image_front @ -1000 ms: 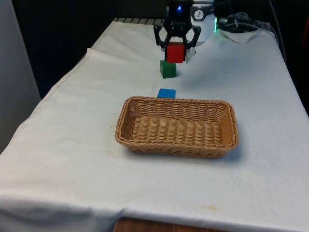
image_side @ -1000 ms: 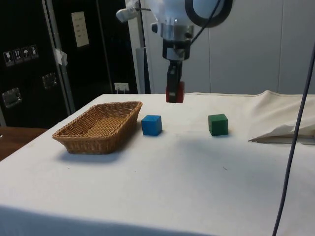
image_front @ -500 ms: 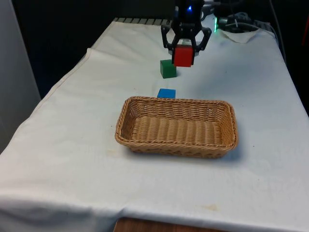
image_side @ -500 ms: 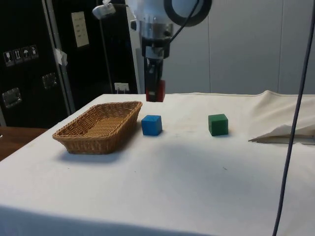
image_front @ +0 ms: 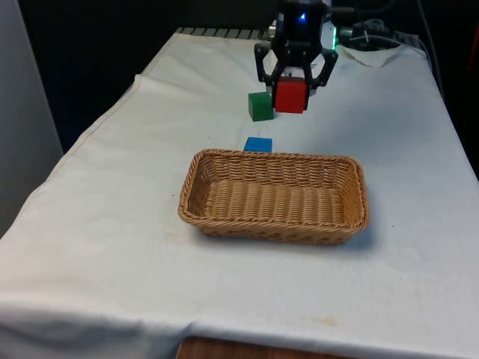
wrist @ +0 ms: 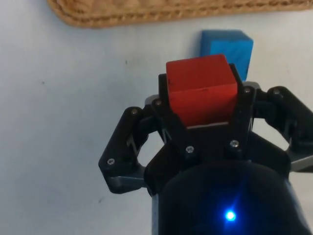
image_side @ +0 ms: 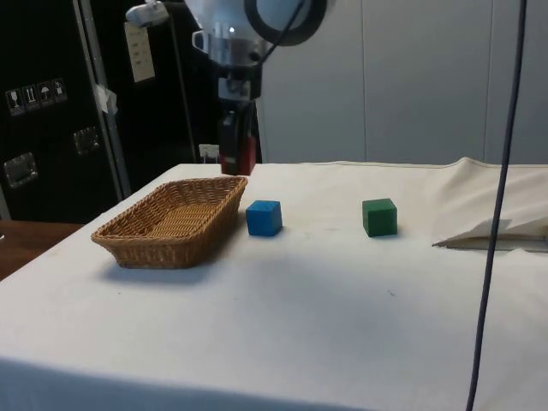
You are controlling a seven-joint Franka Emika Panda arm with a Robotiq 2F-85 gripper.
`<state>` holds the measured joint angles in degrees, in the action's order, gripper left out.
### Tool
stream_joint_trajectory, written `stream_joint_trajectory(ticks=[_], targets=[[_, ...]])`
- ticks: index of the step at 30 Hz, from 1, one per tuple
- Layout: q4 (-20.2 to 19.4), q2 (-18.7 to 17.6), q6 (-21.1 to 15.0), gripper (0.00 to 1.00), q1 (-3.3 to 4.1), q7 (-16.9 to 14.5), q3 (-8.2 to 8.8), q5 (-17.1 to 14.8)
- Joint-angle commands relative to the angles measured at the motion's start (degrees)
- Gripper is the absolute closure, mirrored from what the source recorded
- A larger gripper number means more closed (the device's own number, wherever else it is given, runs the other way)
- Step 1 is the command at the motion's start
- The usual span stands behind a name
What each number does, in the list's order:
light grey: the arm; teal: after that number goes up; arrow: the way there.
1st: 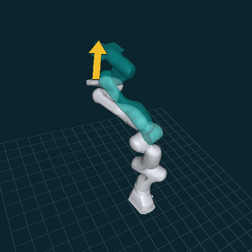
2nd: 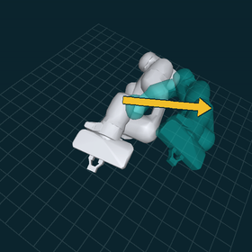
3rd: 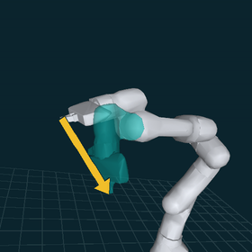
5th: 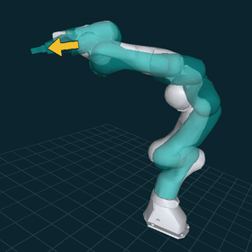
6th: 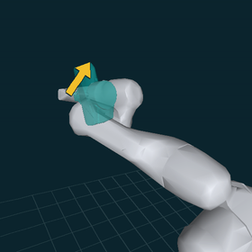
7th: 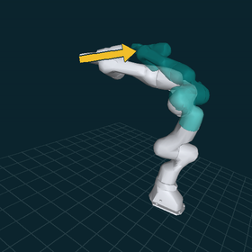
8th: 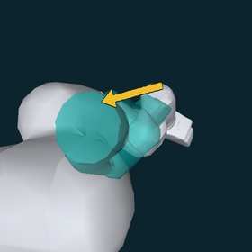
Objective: Pick up exactly two blocks and place them into the basket.
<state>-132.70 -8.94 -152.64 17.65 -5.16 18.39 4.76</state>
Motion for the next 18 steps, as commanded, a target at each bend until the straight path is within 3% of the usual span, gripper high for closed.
stream_joint_trajectory(ticks=[1, 4, 5, 6, 18], targets=[[1.0, -0.3, 1.0, 0.99, -0.17, -1.1, -0.69, -1.8], [3.7, -1.9, 1.9, 0.99, -0.17, -1.9, -1.03, -3.4], [2.7, -1.4, 1.2, 0.99, 0.00, -1.0, -0.34, -1.7], [4.3, -2.3, 2.0, 0.99, -0.17, -2.0, -1.15, -3.7], [12.9, -8.4, 4.5, 0.99, -0.11, -1.7, -2.18, -5.5]])
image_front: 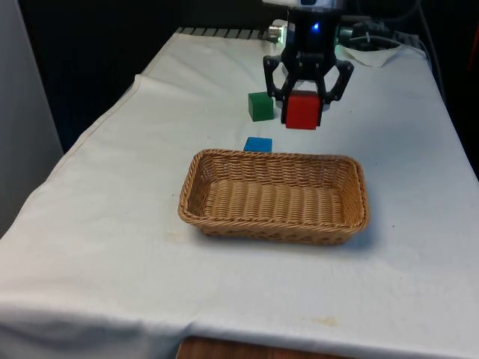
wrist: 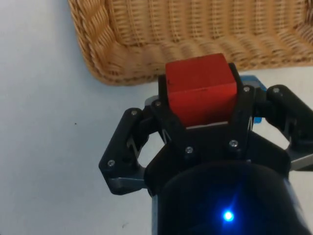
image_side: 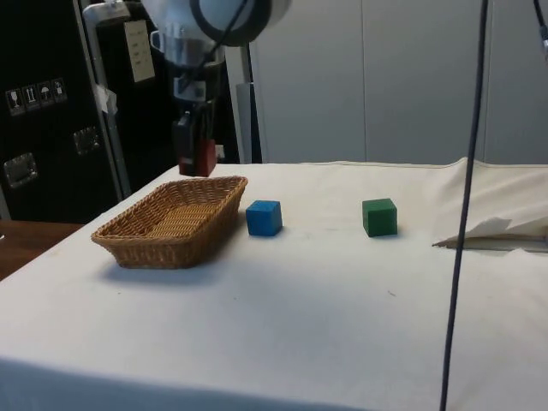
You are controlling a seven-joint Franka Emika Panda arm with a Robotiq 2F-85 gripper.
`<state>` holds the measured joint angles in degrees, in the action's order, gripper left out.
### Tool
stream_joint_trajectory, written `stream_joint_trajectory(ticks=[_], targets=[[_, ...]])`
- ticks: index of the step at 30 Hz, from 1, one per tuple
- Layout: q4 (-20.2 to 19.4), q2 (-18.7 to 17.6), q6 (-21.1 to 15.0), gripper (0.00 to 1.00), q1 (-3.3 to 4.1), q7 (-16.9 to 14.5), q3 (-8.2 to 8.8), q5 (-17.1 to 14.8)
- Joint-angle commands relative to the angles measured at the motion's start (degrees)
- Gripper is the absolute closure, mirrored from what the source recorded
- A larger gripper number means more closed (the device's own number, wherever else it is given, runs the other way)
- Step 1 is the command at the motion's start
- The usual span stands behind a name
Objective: Pick up exactly two blocks and place them into the basket.
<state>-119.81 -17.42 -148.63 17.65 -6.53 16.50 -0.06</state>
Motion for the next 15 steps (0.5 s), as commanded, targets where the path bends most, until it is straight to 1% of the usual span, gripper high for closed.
stream_joint_trajectory(ticks=[1, 3, 5, 6, 7, 8, 10, 12, 14, 15], targets=[[1.7, -1.1, 0.9, 0.99, -0.17, -0.2, -0.52, -0.9], [2.3, -1.7, 1.1, 0.99, -0.17, -0.1, -0.57, -0.9], [4.6, -3.7, 1.7, 0.99, -0.29, -0.1, -0.86, -1.4], [3.8, -2.9, 1.3, 0.99, 0.00, 0.2, -0.40, -0.6], [5.3, -4.4, 1.8, 0.99, -0.29, -0.1, -0.92, -1.5], [5.9, -5.0, 1.9, 0.99, -0.29, -0.2, -0.97, -1.7], [7.6, -7.2, 1.5, 0.99, -0.63, -0.6, -1.20, -2.6], [8.6, -8.5, 1.3, 0.99, -0.69, -1.0, -1.20, -3.3], [9.4, -9.8, 0.9, 0.99, -0.63, -1.3, -1.20, -3.9], [9.3, -9.6, 1.1, 0.99, -0.11, -0.6, -0.46, -3.2]])
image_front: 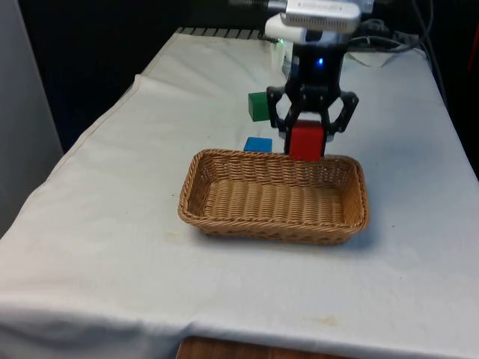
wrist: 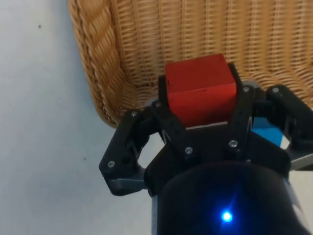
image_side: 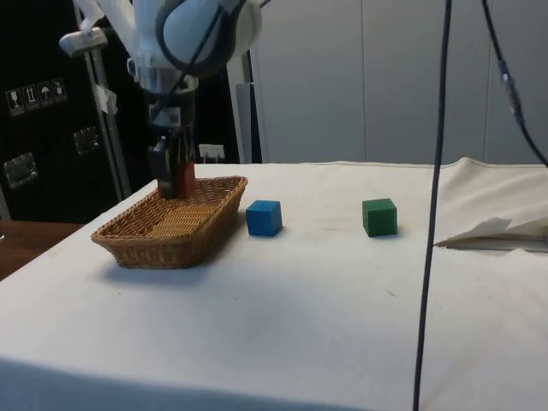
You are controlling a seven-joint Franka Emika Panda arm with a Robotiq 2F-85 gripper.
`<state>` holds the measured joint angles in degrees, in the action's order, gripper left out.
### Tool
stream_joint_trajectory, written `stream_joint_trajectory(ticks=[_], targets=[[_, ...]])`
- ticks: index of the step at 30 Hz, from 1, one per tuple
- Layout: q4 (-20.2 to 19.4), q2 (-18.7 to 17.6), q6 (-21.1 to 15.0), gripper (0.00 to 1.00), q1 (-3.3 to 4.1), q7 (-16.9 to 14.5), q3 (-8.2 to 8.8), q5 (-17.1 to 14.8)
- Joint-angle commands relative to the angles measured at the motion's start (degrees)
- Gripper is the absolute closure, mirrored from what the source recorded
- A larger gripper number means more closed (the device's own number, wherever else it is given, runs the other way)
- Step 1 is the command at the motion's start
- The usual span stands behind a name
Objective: Pick up exactly two blocks and place them into the basket.
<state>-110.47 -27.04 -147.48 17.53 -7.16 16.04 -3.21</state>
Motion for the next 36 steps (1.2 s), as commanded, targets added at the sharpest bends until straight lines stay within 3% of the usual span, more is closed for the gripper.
stream_joint_trajectory(ticks=[1, 7, 8, 9, 16, 17, 18, 25, 26, 27, 30, 32, 34, 35, 36], targets=[[0.4, -0.7, -0.4, 0.99, -0.52, -0.8, -0.74, -1.0], [2.1, -4.1, -1.8, 0.99, -0.57, -1.2, -0.92, -1.9], [1.8, -3.9, -1.6, 0.99, 0.00, -0.5, -0.11, -1.1], [2.3, -4.5, -1.9, 0.99, -0.57, -1.3, -0.97, -2.1], [5.0, -8.5, -2.8, 0.99, -0.63, -1.3, -1.38, -3.0], [4.6, -8.0, -2.5, 0.99, 0.00, -0.6, -0.46, -2.2], [5.4, -8.9, -2.8, 0.99, -0.63, -1.3, -1.38, -3.2], [6.8, -10.3, -2.6, 0.99, -0.40, -1.1, -1.09, -2.9], [6.6, -10.3, -2.6, 0.99, 0.00, -0.6, -0.57, -2.5], [6.9, -10.4, -2.6, 0.99, -0.40, -1.1, -1.03, -2.9], [7.0, -10.6, -2.6, 0.99, -0.46, -1.3, -1.03, -2.9], [7.2, -10.7, -2.6, 0.91, -0.46, -1.3, -1.03, -2.9], [7.3, -10.8, -2.6, 0.74, -0.46, -1.4, -1.03, -2.9], [6.9, -10.6, -2.5, 0.64, 0.00, -0.9, -0.52, -2.5], [7.3, -10.8, -2.6, 0.64, -0.46, -1.4, -1.03, -2.9]])
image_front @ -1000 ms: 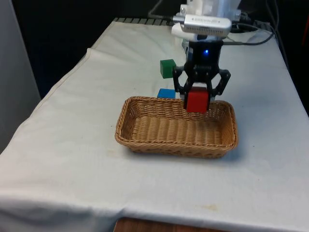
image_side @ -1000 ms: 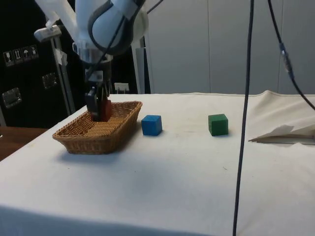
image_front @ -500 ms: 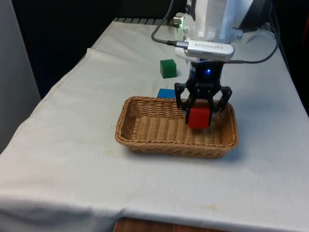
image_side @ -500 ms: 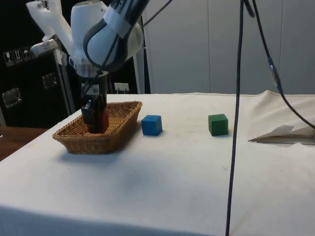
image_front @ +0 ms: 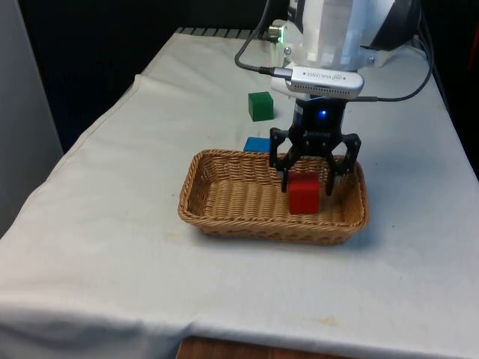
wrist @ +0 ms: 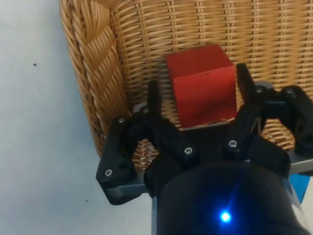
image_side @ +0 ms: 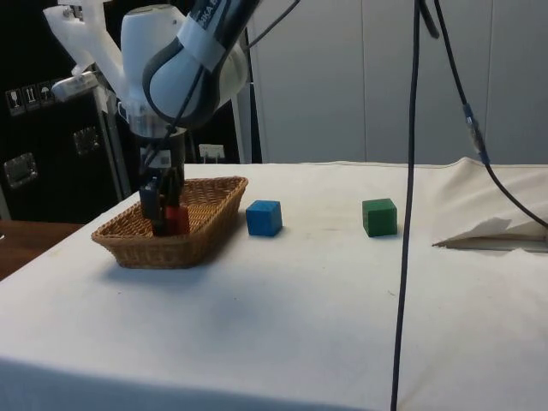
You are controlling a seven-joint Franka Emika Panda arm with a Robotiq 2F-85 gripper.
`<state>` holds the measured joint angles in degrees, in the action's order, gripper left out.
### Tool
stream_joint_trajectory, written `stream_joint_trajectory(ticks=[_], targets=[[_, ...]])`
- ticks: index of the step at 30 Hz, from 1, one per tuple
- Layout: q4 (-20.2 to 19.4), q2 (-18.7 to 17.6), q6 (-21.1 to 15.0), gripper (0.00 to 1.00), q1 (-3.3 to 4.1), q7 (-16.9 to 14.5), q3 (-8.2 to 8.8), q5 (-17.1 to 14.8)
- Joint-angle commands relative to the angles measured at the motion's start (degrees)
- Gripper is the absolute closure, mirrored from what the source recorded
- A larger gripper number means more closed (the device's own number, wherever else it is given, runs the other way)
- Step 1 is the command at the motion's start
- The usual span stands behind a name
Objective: Pick up exactly two blocks and place them into the basket.
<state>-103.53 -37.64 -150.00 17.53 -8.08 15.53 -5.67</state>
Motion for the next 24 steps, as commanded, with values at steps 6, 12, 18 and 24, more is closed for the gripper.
stream_joint_trajectory(ticks=[6, 12, 18, 24], targets=[[0.5, -0.3, -0.1, 0.00, -0.46, -0.6, -0.52, -0.4], [0.5, -0.3, -0.1, 0.00, -0.46, -0.6, -0.52, -0.4], [0.2, 0.1, 0.1, 0.00, -0.06, -0.1, 0.06, 0.0], [-3.3, 4.7, 1.0, 0.00, 0.57, 0.2, 0.57, 1.1]])
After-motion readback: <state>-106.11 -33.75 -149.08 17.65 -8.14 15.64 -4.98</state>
